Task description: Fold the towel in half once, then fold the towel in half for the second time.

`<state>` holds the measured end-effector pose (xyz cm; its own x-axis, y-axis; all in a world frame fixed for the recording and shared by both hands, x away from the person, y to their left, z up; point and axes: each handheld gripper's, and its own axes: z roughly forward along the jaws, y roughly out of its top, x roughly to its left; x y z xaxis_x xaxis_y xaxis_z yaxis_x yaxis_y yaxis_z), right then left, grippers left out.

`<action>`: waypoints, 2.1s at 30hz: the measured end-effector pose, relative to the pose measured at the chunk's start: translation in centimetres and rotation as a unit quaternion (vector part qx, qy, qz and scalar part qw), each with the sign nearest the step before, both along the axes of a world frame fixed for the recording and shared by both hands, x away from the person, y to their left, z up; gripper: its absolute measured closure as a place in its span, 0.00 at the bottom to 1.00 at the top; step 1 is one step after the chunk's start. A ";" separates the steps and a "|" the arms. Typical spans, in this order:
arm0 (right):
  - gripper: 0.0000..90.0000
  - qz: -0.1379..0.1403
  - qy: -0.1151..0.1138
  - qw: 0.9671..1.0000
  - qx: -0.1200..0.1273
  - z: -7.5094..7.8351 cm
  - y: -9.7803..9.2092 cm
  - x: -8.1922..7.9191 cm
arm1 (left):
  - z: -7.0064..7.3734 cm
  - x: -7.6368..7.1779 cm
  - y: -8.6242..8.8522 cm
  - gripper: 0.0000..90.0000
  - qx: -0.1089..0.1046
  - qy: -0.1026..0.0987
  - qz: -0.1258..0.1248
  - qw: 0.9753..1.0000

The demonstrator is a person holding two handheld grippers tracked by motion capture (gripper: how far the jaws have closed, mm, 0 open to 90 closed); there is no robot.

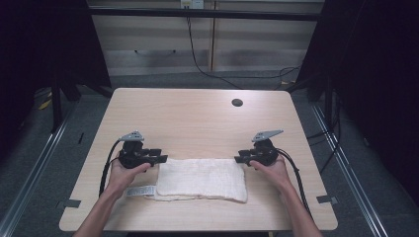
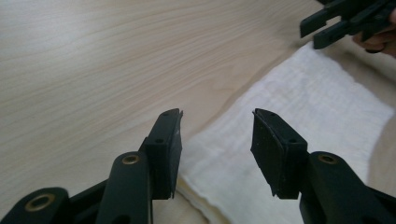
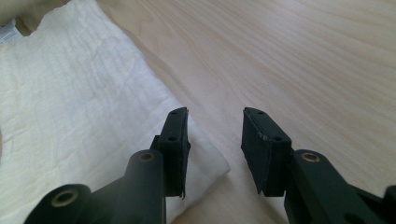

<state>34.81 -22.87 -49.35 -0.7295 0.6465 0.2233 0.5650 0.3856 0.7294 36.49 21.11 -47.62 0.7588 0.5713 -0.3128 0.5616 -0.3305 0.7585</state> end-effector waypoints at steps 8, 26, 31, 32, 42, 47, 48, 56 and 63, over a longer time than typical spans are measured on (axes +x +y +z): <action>0.68 0.006 0.011 1.000 -0.009 -0.6 0.2 -0.4 | -1.0 0.6 0.1 0.51 0.010 0.009 0.005 1.000; 0.95 0.014 0.018 1.000 -0.021 -1.2 0.3 -0.7 | -2.7 1.1 -0.5 0.63 0.064 -0.003 -0.009 0.998; 0.96 0.012 0.018 1.000 -0.020 -1.2 0.3 -0.8 | -2.8 0.9 -1.0 0.69 0.074 -0.013 -0.021 0.997; 0.96 0.010 0.019 1.000 -0.018 -1.2 0.3 -0.8 | -2.8 0.9 -1.1 0.73 0.079 -0.015 -0.027 0.996; 0.97 0.006 0.025 1.000 -0.006 -1.3 0.2 -0.7 | -3.0 0.5 -1.0 0.96 0.064 -0.013 -0.038 0.997; 0.97 0.002 0.018 1.000 0.016 -0.8 -0.1 -0.9 | -2.6 0.5 -0.5 0.96 0.042 -0.014 -0.039 0.998; 0.97 0.003 0.014 1.000 0.020 -0.7 -0.2 -0.9 | -2.5 0.4 -0.4 0.96 0.036 -0.014 -0.034 0.999; 0.97 -0.003 -0.008 0.999 0.049 0.5 -0.6 -1.1 | -1.3 -0.1 0.2 0.96 0.002 -0.022 -0.028 0.999; 0.97 -0.004 -0.022 0.998 0.060 1.6 -0.8 -1.5 | 0.1 -0.2 0.5 0.96 -0.021 -0.039 -0.019 0.999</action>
